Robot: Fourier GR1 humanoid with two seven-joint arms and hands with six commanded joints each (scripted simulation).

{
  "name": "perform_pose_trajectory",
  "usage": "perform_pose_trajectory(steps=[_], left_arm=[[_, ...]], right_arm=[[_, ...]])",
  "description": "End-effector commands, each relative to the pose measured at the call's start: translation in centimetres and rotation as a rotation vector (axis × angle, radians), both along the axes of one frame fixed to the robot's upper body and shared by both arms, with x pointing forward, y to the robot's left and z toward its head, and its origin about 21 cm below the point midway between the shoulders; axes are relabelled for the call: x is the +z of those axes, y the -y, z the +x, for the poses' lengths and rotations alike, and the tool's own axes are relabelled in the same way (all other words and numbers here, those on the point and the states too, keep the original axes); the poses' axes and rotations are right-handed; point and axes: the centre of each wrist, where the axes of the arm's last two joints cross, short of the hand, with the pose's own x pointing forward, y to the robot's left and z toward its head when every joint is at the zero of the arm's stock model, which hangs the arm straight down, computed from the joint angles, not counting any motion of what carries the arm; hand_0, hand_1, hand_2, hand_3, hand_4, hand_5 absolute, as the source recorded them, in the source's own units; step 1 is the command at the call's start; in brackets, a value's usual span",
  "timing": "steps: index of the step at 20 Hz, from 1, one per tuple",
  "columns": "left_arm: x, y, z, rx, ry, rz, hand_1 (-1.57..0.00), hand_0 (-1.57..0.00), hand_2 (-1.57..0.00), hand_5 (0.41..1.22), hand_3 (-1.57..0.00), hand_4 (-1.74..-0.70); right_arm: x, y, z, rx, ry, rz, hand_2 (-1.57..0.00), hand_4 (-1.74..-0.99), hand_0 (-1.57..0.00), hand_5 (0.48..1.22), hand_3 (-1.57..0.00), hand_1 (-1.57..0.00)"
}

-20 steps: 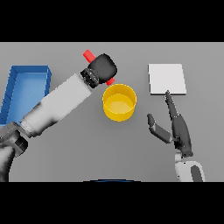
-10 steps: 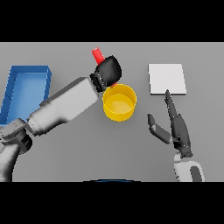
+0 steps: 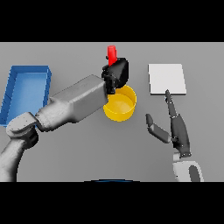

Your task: Pick up the red beaker and tilt it to pour out 1 green nut into yellow bowl. Pick up the yellow bowl and place it on the metallic measuring scale.

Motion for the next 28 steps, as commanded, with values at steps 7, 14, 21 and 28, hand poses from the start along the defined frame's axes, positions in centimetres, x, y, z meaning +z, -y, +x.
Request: perform_pose_trajectory(steps=[7, 14, 21, 28], left_arm=[[4.4, 1.0, 1.6, -0.012, 0.047, -0.027, -1.57, -1.57, -1.57, 1.221, -1.57, -1.73], [13.7, -3.4, 5.8, 0.176, 0.079, -0.318, -1.57, -1.57, -1.57, 1.221, -1.22, -1.73], [19.2, -13.6, 8.6, 0.589, 0.058, -0.943, -1.57, -1.57, -1.57, 1.221, -1.45, -1.74], [14.7, -26.9, 8.1, 0.928, 0.146, -1.477, -1.57, -1.57, -1.57, 1.221, -1.42, -1.74]], right_arm=[[0.2, -0.2, -0.1, 0.015, 0.014, 0.005, 0.0, -1.035, 0.0, 0.685, 0.0, 0.0], [0.2, -0.6, 0.2, 0.005, 0.0, -0.001, 0.0, -1.009, 0.0, 0.676, 0.0, 0.0], [-0.3, -0.6, 0.5, 0.022, 0.006, 0.022, 0.0, -1.006, 0.0, 0.669, 0.0, 0.0], [0.0, -0.6, 0.8, 0.024, 0.001, 0.019, 0.0, -1.044, 0.0, 0.654, 0.0, 0.0]])
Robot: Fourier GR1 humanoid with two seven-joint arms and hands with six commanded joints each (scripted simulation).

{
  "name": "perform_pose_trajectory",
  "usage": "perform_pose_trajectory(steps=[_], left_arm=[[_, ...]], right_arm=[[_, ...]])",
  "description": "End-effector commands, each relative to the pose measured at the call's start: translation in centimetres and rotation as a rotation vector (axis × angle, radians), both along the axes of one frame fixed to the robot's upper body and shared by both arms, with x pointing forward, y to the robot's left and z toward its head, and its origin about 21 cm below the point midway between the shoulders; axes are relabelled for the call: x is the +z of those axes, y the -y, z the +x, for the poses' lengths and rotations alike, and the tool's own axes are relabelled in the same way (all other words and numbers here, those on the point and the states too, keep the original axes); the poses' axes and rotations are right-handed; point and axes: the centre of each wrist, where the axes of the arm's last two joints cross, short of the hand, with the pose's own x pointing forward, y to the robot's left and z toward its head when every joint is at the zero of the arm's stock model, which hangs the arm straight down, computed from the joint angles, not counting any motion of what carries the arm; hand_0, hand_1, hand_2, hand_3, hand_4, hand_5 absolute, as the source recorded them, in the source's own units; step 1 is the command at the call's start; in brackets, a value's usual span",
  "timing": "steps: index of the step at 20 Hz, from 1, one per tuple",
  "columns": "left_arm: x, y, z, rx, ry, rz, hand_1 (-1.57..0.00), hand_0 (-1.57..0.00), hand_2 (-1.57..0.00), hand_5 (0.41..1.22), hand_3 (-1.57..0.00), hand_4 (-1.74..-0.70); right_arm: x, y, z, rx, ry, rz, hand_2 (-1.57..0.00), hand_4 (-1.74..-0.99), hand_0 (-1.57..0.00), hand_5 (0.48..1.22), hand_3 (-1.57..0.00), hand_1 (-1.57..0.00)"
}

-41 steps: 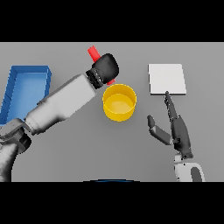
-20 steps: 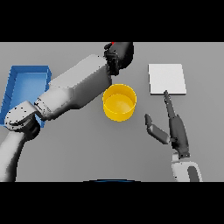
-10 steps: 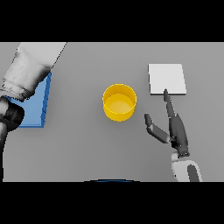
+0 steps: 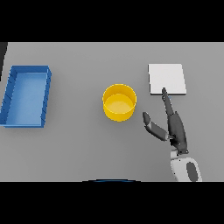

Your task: Pick up the red beaker and tilt it to pour out 1 green nut into yellow bowl. Pick up the yellow bowl and place it on the metallic measuring scale.

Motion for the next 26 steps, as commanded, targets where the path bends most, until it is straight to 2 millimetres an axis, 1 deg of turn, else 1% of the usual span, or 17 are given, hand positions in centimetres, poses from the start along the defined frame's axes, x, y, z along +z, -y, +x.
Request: perform_pose_trajectory(steps=[1, 2, 3, 4, 7, 8, 9, 10, 11, 15, 18, 19, 22, 23, 24, 25, 26], left_arm=[[-1.0, -1.5, -0.4, 0.072, 0.005, -0.083, -1.57, -1.57, -1.57, 1.221, -1.43, -1.74], [-2.2, -2.1, -0.6, 0.101, 0.01, -0.145, -1.57, -1.57, -1.57, 1.221, -1.44, -1.74], [-3.3, -3.2, -1.1, 0.119, 0.022, -0.204, -1.57, -1.57, -1.57, 1.221, -1.45, -1.74], [-4.5, -3.9, -1.6, 0.153, 0.026, -0.262, -1.57, -1.57, -1.57, 1.221, -1.46, -1.74], [-7.4, -5.1, -3.1, 0.234, 0.03, -0.408, -1.57, -1.57, -1.57, 1.221, -1.47, -1.74], [-8.0, -4.9, -3.6, 0.25, 0.033, -0.436, -1.57, -1.57, -1.57, 1.221, -1.48, -1.74], [-8.8, -5.4, -4.4, 0.265, 0.041, -0.455, -1.57, -1.57, -1.57, 1.221, -1.48, -1.74], [-9.5, -5.5, -5.0, 0.296, 0.039, -0.471, -1.57, -1.57, -1.57, 1.221, -1.48, -1.74], [-10.7, -5.4, -5.7, 0.319, 0.029, -0.503, -1.57, -1.57, -1.57, 1.221, -1.46, -1.74], [-12.3, -5.0, -8.1, 0.326, 0.056, -0.573, -1.57, -1.57, -1.57, 1.221, -1.45, -1.74], [-14.1, -4.7, -9.4, 0.343, 0.06, -0.625, -1.57, -1.57, -1.57, 1.221, -1.5, -1.74], [-15.1, -4.7, -10.0, 0.347, 0.052, -0.633, -1.57, -1.57, -1.57, 1.221, -1.51, -1.74], [-15.9, -4.0, -10.9, 0.382, 0.04, -0.682, -1.57, -1.57, -1.57, 1.151, -1.54, -1.74], [-16.4, -3.9, -11.2, 0.393, 0.038, -0.686, -1.57, -1.57, -1.57, 1.123, -1.55, -1.74], [-16.1, -4.0, -11.5, 0.397, 0.038, -0.684, -1.57, -1.57, -1.57, 1.088, -1.55, -1.74], [-16.4, -4.1, -11.8, 0.386, 0.037, -0.663, -1.57, -1.57, -1.57, 1.046, -1.56, -1.74], [-16.9, -4.2, -12.2, 0.379, 0.026, -0.646, -1.57, -1.57, -1.57, 0.991, -1.56, -1.71]], right_arm=[[0.0, -0.1, -0.1, 0.001, 0.006, -0.004, 0.0, -1.05, 0.0, 0.653, 0.0, 0.0], [-0.1, -0.1, -0.4, 0.002, 0.011, -0.004, 0.0, -1.057, 0.0, 0.652, 0.0, 0.0], [0.1, -0.2, -0.1, -0.004, 0.0, 0.002, 0.0, -1.053, 0.0, 0.651, 0.0, 0.0], [0.2, 0.2, -0.4, -0.007, 0.008, -0.015, 0.0, -1.048, 0.0, 0.652, 0.0, 0.0], [0.3, -0.1, -0.3, -0.013, -0.003, -0.054, 0.0, -1.052, 0.0, 0.648, 0.0, 0.0], [0.6, -0.2, -0.4, -0.013, 0.006, -0.061, 0.0, -1.054, 0.0, 0.648, 0.0, 0.0], [0.4, 0.4, -0.4, -0.012, 0.005, -0.064, 0.0, -1.046, 0.0, 0.649, 0.0, 0.0], [0.2, 0.4, -0.7, -0.001, -0.001, -0.055, 0.0, -1.041, 0.0, 0.65, 0.0, 0.0], [0.1, 0.2, -0.7, 0.0, -0.006, -0.055, 0.0, -1.035, 0.0, 0.65, 0.0, 0.0], [0.0, 0.1, -0.3, -0.001, -0.002, -0.053, 0.0, -1.02, 0.0, 0.646, 0.0, 0.0], [-0.2, 0.8, -0.7, -0.002, -0.004, -0.034, 0.0, -1.005, 0.0, 0.647, 0.0, 0.0], [0.0, 0.8, -0.6, 0.001, 0.004, -0.031, 0.0, -1.004, 0.0, 0.648, 0.0, 0.0], [-0.6, 0.4, -1.1, 0.01, 0.014, -0.017, 0.0, -1.012, 0.0, 0.65, 0.0, 0.0], [-0.5, 0.3, -0.8, 0.009, 0.01, -0.021, 0.0, -1.01, 0.0, 0.65, 0.0, 0.0], [-0.6, 0.3, -0.9, 0.007, 0.004, -0.029, 0.0, -1.012, 0.0, 0.648, 0.0, 0.0], [-0.5, 0.2, -0.6, -0.004, 0.003, -0.033, 0.0, -1.013, 0.0, 0.644, 0.0, 0.0], [-0.1, 0.6, -0.3, -0.01, 0.002, -0.037, 0.0, -1.017, 0.0, 0.638, 0.0, 0.0]])
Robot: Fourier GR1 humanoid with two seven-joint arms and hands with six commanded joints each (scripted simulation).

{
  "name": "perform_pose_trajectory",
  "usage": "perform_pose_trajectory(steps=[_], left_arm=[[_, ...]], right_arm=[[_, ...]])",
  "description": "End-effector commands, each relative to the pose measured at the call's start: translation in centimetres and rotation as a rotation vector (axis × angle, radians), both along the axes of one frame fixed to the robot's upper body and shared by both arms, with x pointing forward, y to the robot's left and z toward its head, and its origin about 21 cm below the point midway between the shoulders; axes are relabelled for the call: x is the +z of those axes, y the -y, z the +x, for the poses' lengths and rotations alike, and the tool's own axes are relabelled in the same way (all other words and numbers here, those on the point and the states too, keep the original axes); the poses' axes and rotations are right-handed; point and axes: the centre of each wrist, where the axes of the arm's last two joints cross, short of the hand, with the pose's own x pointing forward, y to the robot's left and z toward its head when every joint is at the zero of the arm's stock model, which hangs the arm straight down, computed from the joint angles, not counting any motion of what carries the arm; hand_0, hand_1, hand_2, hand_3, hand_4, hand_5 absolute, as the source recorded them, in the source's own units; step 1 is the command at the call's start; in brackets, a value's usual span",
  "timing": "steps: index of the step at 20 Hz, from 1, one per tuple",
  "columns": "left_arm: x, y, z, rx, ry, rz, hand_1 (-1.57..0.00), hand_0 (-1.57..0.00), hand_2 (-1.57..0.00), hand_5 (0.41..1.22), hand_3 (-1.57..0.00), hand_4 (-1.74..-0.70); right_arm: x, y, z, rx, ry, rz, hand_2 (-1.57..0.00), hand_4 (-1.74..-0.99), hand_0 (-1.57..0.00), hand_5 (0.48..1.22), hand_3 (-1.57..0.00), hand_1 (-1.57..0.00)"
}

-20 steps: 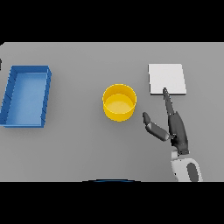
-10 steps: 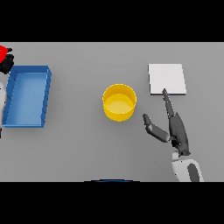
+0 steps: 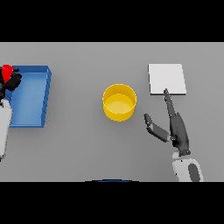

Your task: Pick up the red beaker and tilt it to pour out 1 green nut into yellow bowl. Pick up the yellow bowl and place it on the metallic measuring scale.

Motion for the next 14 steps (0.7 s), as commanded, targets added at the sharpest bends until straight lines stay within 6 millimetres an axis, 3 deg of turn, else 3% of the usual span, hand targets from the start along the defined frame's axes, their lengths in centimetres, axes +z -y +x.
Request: perform_pose_trajectory(steps=[1, 4, 6, 7, 10, 14], left_arm=[[-0.2, 0.1, -0.1, 0.0, -0.015, 0.015, -1.57, -1.57, -1.57, 0.941, -1.56, -1.65], [-0.2, 0.1, -1.0, -0.018, -0.029, 0.04, -1.54, -1.57, -1.5, 0.81, -1.47, -1.28], [-0.2, 0.1, -1.5, -0.045, -0.038, 0.036, -1.22, -1.39, -1.21, 0.749, -1.14, -1.07], [-0.2, 0.2, -1.6, -0.048, -0.048, 0.036, -1.0, -1.21, -1.02, 0.72, -0.95, -1.0], [-0.4, 0.0, -1.6, -0.068, -0.1, 0.056, -0.51, -0.62, -0.52, 0.666, -0.49, -0.89], [-1.2, -0.1, -1.2, -0.115, -0.13, 0.1, -0.21, -0.25, -0.21, 0.657, -0.2, -0.81]], right_arm=[[-0.2, 0.0, -0.3, 0.006, 0.006, -0.004, 0.0, -1.021, 0.0, 0.636, 0.0, 0.0], [-0.3, -0.1, -0.5, 0.003, 0.007, 0.007, 0.0, -1.012, 0.0, 0.634, 0.0, 0.0], [-0.3, 0.1, -0.8, 0.006, 0.016, 0.015, 0.0, -1.007, 0.0, 0.635, 0.0, 0.0], [-0.4, 0.1, -0.8, 0.005, 0.013, 0.015, 0.0, -1.004, 0.0, 0.636, 0.0, 0.0], [-0.1, 0.2, -0.4, 0.005, 0.02, 0.011, 0.0, -1.008, 0.0, 0.635, 0.0, 0.0], [-0.2, -0.1, -0.8, 0.023, 0.02, 0.004, 0.0, -1.012, 0.0, 0.639, 0.0, 0.0]])
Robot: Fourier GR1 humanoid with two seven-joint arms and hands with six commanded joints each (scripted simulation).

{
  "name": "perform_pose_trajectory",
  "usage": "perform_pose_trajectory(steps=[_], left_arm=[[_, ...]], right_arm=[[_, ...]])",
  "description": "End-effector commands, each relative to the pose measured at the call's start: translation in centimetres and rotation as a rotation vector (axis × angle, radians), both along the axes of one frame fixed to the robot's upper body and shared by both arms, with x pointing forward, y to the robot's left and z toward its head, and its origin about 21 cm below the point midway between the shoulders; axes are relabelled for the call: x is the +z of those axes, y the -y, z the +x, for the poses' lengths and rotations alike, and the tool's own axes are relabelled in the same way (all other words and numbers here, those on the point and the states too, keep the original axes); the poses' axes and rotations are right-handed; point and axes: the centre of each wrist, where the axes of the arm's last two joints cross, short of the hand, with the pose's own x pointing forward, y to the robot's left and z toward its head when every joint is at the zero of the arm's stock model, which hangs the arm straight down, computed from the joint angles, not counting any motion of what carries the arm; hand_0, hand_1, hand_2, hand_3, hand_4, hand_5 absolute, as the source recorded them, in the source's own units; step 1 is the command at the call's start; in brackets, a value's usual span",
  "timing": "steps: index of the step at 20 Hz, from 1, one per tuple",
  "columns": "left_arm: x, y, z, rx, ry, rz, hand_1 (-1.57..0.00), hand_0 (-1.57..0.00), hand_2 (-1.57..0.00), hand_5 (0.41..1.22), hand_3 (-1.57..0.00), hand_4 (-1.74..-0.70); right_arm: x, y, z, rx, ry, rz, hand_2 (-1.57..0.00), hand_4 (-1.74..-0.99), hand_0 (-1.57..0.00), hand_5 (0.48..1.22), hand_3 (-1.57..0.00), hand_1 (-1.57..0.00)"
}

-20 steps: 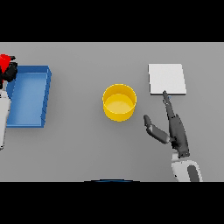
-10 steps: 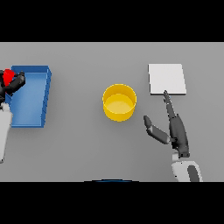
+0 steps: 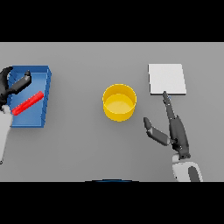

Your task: Pick up the red beaker and tilt it to pour out 1 green nut into yellow bowl. Pick up the yellow bowl and place it on the metallic measuring scale.

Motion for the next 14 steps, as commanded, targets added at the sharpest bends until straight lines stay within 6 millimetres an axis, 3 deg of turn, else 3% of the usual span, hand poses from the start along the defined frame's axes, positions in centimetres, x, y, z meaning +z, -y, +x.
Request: perform_pose_trajectory(steps=[1, 4, 6, 10, 14], left_arm=[[-0.1, 0.1, 0.0, -0.002, 0.003, 0.0, -0.17, -0.2, -0.17, 0.652, -0.16, -0.8], [-0.1, -0.2, 0.1, -0.013, 0.036, -0.002, -0.08, -0.1, -0.09, 0.651, -0.08, -0.78], [0.2, 0.1, 0.0, -0.032, 0.059, 0.003, -0.05, -0.07, -0.06, 0.657, -0.05, -0.76], [0.0, 0.6, 0.1, -0.048, 0.067, -0.011, -0.02, -0.03, -0.02, 0.664, -0.02, -0.74], [-0.1, 0.9, 0.2, -0.05, 0.069, 0.001, -0.01, -0.01, -0.01, 0.68, -0.01, -0.73]], right_arm=[[0.2, 0.0, 0.2, -0.004, 0.006, -0.005, 0.0, -1.015, 0.0, 0.642, 0.0, 0.0], [0.7, 0.1, 0.9, -0.013, -0.047, -0.059, 0.0, -1.02, 0.0, 0.64, 0.0, 0.0], [1.2, 0.5, 1.5, 0.088, -0.039, -0.119, 0.0, -1.005, 0.0, 0.669, 0.0, 0.0], [3.7, 0.6, 4.6, 0.257, -0.04, -0.457, 0.0, -1.094, 0.0, 0.677, 0.0, 0.0], [5.0, -0.2, 6.9, 0.423, 0.005, -0.738, 0.0, -1.192, 0.0, 0.677, 0.0, 0.0]])
